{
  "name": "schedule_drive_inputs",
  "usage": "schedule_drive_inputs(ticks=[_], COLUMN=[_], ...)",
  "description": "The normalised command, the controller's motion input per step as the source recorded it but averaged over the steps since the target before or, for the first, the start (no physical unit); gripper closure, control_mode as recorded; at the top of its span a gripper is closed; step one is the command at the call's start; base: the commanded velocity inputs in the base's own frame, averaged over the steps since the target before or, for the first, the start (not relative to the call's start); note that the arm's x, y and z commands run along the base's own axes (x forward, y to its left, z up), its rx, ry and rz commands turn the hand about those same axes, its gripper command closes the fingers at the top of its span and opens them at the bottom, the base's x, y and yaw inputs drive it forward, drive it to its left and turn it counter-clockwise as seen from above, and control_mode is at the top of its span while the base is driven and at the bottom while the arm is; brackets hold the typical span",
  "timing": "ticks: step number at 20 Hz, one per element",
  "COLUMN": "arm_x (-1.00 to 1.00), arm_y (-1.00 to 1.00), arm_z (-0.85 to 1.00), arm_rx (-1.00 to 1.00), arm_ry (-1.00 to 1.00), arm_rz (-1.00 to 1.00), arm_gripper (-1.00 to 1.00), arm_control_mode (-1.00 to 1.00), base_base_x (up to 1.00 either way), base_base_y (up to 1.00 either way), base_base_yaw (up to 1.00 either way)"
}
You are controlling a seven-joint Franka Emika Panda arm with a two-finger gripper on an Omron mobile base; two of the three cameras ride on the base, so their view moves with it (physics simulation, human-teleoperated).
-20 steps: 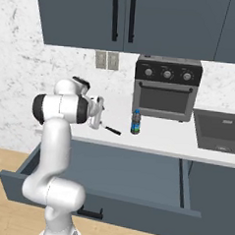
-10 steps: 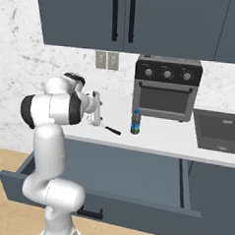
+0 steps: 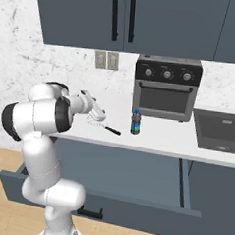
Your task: Pick the whisk from the drawer and place it on the counter.
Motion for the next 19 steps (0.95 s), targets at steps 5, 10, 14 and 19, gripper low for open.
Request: schedule_drive_inputs(ticks=[5, 10, 14, 19], arm_x=[-0.56, -0.39, -0.43, -0.23], arm_y=[0.0, 0.0, 0.09, 0.26], arm_z=[0.96, 1.0, 0.92, 0.86], arm_rx=[-0.52, -0.47, -0.38, -0.29], arm_ry=[0.03, 0.16, 0.16, 0.11], arm_rz=[0.33, 0.27, 0.22, 0.18], arm_gripper=[-1.0, -1.0, -1.0, -1.0], arm_control_mode=[-1.0, -1.0, -1.0, -1.0], base_base_x=[0.0, 0.0, 0.0, 0.0], base_base_y=[0.0, 0.0, 0.0, 0.0], base_base_yaw=[0.0, 0.0, 0.0, 0.0])
